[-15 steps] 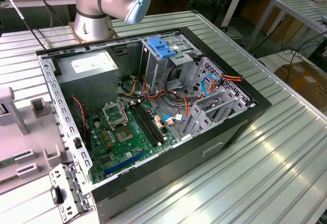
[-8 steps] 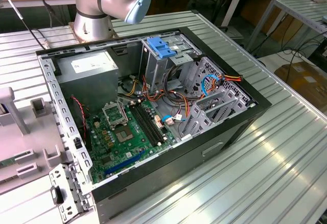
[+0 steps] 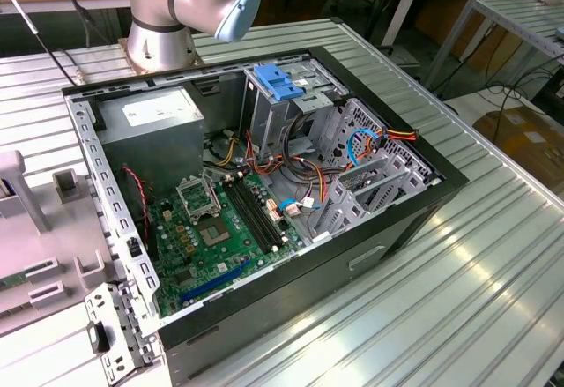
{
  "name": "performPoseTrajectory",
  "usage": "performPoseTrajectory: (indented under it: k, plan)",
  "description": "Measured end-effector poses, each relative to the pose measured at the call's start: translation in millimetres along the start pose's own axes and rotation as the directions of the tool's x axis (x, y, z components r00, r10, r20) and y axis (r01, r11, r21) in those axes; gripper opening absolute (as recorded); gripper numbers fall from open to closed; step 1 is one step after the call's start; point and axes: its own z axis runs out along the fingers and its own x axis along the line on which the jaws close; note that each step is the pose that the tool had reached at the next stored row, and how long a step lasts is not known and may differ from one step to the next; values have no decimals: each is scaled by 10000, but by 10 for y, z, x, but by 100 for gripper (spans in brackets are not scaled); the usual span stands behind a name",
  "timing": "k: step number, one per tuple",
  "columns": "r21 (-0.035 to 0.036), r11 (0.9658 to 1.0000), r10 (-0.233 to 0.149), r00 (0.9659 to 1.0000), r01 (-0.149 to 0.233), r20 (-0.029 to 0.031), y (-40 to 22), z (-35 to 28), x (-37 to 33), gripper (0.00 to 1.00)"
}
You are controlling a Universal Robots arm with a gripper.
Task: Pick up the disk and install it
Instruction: 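Reach for the disk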
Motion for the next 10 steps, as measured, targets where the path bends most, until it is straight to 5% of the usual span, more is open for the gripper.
performPoseTrajectory:
  k: [10]
  plan:
    - [1, 10000, 0, 10000, 0, -1, -2, 11, 20, 11]
